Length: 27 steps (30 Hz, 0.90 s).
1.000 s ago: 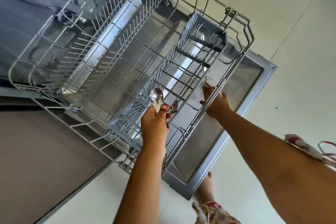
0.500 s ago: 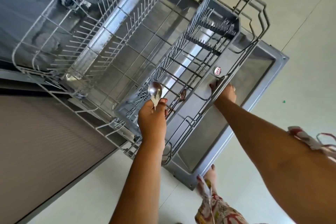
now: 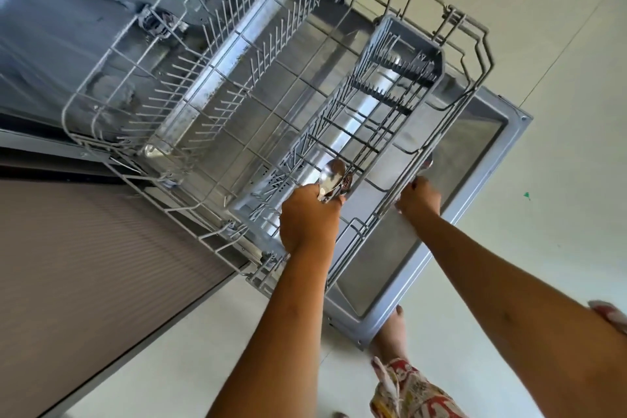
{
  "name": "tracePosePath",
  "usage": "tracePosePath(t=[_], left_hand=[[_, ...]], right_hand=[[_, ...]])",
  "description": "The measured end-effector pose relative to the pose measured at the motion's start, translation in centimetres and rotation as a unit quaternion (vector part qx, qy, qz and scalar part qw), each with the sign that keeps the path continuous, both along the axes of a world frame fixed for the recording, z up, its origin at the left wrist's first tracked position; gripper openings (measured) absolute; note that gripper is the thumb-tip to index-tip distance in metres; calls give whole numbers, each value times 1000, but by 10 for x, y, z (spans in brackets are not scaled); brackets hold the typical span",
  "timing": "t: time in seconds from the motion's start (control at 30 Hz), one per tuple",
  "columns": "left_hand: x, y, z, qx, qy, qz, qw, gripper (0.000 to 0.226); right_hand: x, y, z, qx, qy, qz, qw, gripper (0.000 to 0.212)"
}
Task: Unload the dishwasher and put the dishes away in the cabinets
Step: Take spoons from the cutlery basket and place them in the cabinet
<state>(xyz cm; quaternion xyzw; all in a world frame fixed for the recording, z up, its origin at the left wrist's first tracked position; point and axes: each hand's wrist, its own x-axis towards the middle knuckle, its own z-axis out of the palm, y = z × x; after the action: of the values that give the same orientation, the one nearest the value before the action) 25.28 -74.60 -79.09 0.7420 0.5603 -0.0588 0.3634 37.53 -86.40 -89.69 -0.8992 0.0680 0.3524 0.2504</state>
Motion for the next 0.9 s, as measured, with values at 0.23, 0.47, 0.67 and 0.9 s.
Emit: tracePosePath(t=[0.23,0.47,0.67,0.9], left_hand=[[-3,-2,8,37,41,-76,996,28],[-18,-11,28,84,-50,-49,994,19],[-72,-27,65,-13,-70,98,993,24],[-205,-65,85,-137,-38,186,972,27]], right_hand=[[-18,-7,27,101,-5,-122,987,16],[-40,-18,56,147,3,-162,976,11],[-93,-30,79,121,71,-138,980,17],[-238,-45,115,46,217,117,968,14]])
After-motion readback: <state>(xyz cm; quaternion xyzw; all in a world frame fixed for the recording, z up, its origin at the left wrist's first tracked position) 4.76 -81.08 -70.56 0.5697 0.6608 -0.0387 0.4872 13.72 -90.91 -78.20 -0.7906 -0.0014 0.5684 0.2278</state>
